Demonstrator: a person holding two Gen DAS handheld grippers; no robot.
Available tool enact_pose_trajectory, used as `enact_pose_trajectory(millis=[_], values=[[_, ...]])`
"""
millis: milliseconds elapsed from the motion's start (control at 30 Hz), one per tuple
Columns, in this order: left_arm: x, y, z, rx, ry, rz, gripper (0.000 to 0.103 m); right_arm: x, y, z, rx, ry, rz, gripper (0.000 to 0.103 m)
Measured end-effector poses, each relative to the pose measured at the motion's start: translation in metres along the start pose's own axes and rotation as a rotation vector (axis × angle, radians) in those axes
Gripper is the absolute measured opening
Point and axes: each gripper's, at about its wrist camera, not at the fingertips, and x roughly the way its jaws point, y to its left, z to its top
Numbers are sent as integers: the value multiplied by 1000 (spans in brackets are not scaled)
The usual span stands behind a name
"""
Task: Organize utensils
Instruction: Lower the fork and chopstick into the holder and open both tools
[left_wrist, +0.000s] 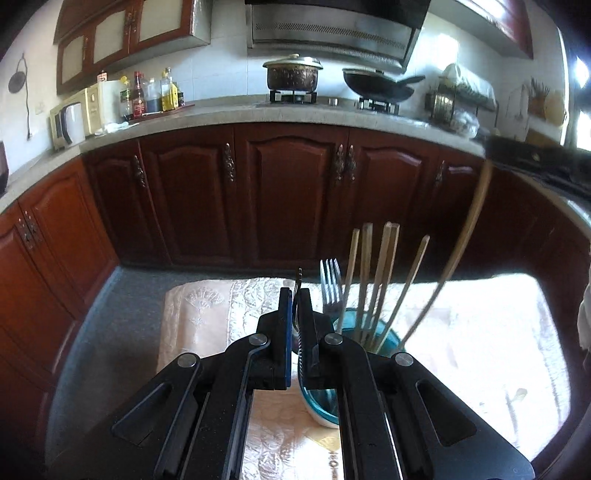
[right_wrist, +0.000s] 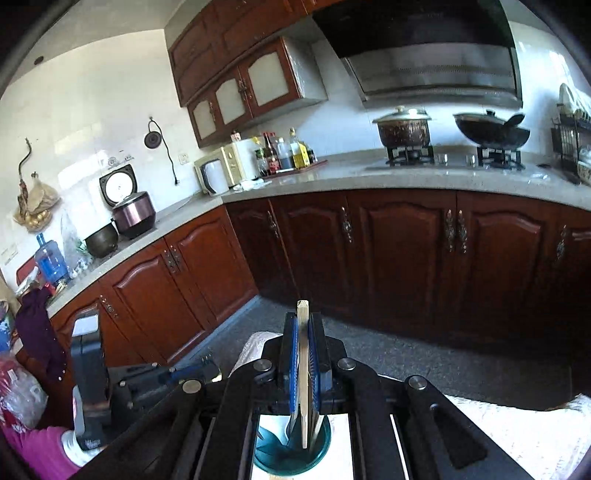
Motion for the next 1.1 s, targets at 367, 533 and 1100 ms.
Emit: enact_pose_trajectory(millis=[367, 533, 1100], values=[[31, -10, -33, 31, 71, 16, 1, 54, -9, -54, 35, 151, 39, 5], [39, -14, -45, 28, 99, 13, 1, 57, -18, -61, 67, 152, 41, 6], [32, -2, -51, -85, 140, -60, 25, 38, -33, -73, 147, 149, 20, 39]])
